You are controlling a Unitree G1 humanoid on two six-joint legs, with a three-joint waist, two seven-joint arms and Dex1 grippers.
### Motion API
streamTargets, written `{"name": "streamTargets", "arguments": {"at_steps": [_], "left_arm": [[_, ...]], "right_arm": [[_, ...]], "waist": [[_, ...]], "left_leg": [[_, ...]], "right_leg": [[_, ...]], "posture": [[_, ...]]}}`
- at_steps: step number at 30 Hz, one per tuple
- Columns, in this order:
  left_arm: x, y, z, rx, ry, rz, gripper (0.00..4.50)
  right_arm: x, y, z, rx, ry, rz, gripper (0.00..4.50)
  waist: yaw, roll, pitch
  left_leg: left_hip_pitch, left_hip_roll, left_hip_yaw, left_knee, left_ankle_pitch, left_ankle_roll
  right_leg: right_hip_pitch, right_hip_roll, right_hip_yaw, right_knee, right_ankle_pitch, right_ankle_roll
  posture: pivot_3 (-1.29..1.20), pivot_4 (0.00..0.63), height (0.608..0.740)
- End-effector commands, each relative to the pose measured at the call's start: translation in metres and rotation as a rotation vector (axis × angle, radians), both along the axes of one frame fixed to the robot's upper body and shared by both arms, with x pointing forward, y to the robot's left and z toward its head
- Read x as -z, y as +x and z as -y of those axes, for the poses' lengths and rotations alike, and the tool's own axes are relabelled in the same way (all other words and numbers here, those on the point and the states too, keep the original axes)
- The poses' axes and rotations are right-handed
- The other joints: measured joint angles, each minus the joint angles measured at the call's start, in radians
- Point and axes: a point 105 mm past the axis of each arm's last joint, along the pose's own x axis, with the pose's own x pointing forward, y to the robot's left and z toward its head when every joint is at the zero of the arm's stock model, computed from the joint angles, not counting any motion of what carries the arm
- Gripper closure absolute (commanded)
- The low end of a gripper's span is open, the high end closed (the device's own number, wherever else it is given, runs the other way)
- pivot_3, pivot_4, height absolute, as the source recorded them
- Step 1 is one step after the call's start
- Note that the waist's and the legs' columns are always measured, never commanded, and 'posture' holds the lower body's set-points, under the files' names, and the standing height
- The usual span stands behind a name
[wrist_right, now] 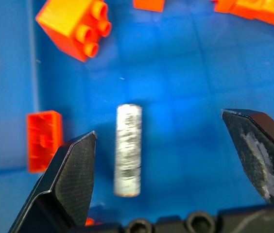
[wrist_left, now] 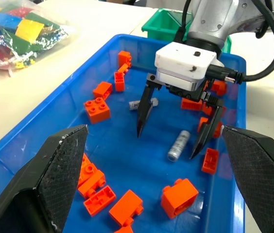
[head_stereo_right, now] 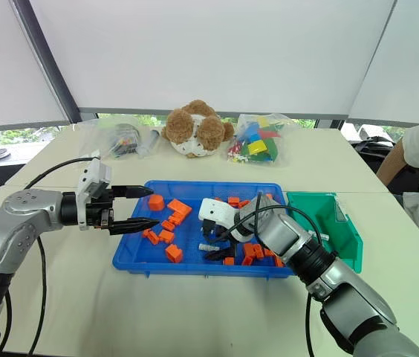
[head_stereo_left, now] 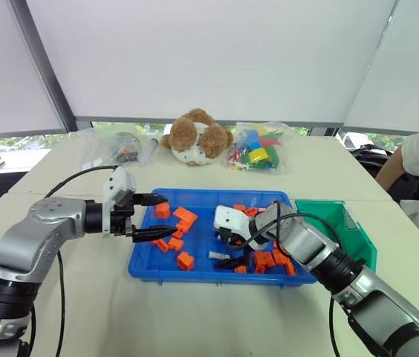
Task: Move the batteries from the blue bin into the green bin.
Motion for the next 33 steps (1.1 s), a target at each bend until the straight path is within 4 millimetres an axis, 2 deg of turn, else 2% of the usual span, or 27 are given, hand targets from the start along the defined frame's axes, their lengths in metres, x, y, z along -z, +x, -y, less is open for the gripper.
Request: {"name": "streamTargets", "arguments": {"at_steps": [1, 9, 12, 17, 18, 21, 23, 26, 28, 31, 33], "left_arm": [[-0.011, -0.001, 0.001, 0.012, -0.006, 0.044, 0.00], [-0.014, 0.003, 0.002, 0.018, 0.000, 0.056, 0.00], [-0.014, 0.003, 0.002, 0.021, 0.001, 0.059, 0.00], [-0.016, 0.005, 0.003, 0.023, 0.005, 0.067, 0.00], [-0.016, 0.006, 0.003, 0.023, 0.005, 0.069, 0.00], [-0.016, 0.006, 0.004, 0.024, 0.006, 0.072, 0.00], [-0.016, 0.006, 0.004, 0.025, 0.006, 0.073, 0.00], [-0.015, 0.005, 0.004, 0.024, 0.006, 0.071, 0.00], [-0.015, 0.004, 0.004, 0.023, 0.005, 0.067, 0.00], [-0.014, 0.002, 0.003, 0.021, 0.000, 0.063, 0.00], [-0.013, 0.001, 0.003, 0.021, -0.001, 0.059, 0.00]], "right_arm": [[0.001, 0.002, 0.006, 0.005, -0.029, 0.040, 0.07], [0.006, 0.001, 0.016, 0.062, -0.010, 0.020, 0.07], [0.008, 0.001, 0.019, 0.097, 0.013, -0.016, 1.40], [0.012, 0.004, 0.021, 0.160, 0.053, -0.098, 4.06], [0.013, 0.004, 0.020, 0.163, 0.059, -0.110, 4.46], [0.009, 0.004, 0.017, 0.160, 0.082, -0.114, 4.48], [-0.009, 0.006, 0.015, 0.155, 0.123, -0.072, 4.48], [-0.063, 0.009, 0.019, 0.185, 0.276, 0.010, 4.48], [-0.107, 0.006, 0.039, 0.228, 0.396, 0.076, 4.48], [-0.135, 0.001, 0.064, 0.290, 0.453, 0.140, 4.48], [-0.147, 0.005, 0.101, 0.421, 0.421, 0.238, 4.48]], "waist": [[0.000, 0.000, 0.000], [0.001, 0.000, 0.000], [0.001, 0.000, 0.000], [0.000, 0.000, 0.000], [0.000, 0.000, 0.000], [0.000, 0.000, 0.000], [0.000, 0.000, 0.000], [0.001, 0.000, 0.000], [0.004, 0.001, 0.001], [0.008, 0.000, 0.000], [0.007, 0.000, 0.000]], "left_leg": [[0.000, 0.000, 0.000, 0.000, 0.000, 0.000], [0.000, 0.000, 0.000, 0.000, 0.000, 0.000], [0.000, 0.000, 0.000, 0.000, 0.000, 0.000], [0.000, 0.000, 0.000, 0.000, 0.000, 0.000], [0.000, 0.000, 0.000, 0.000, 0.000, 0.000], [0.000, 0.000, 0.000, 0.000, 0.000, 0.000], [0.000, 0.000, 0.000, 0.000, 0.000, 0.000], [0.000, 0.000, 0.000, 0.000, 0.000, 0.000], [-0.001, 0.000, 0.000, 0.000, 0.000, 0.000], [-0.001, 0.000, 0.000, 0.000, 0.000, 0.000], [0.000, 0.000, 0.000, 0.000, 0.000, 0.001]], "right_leg": [[0.000, 0.000, 0.000, 0.000, 0.000, 0.000], [0.000, 0.000, 0.000, 0.000, 0.000, 0.000], [0.000, 0.000, 0.000, 0.000, 0.000, 0.000], [0.000, 0.000, 0.000, 0.000, 0.000, 0.000], [0.000, 0.000, 0.000, 0.000, 0.000, 0.000], [0.001, 0.000, 0.000, 0.000, 0.000, 0.000], [0.001, 0.000, 0.000, 0.000, 0.000, 0.000], [0.000, 0.000, 0.000, 0.000, 0.000, 0.000], [0.000, 0.000, 0.000, 0.000, 0.000, 0.000], [0.000, -0.001, 0.000, 0.000, 0.000, 0.000], [0.001, -0.001, -0.001, -0.001, 0.000, 0.000]], "posture": [[0.00, 0.150, 0.733], [0.00, 0.150, 0.733], [0.00, 0.150, 0.733], [0.00, 0.150, 0.733], [0.00, 0.150, 0.733], [0.00, 0.150, 0.733], [0.00, 0.150, 0.733], [0.00, 0.150, 0.733], [0.00, 0.150, 0.733], [0.00, 0.150, 0.733], [0.00, 0.150, 0.733]]}}
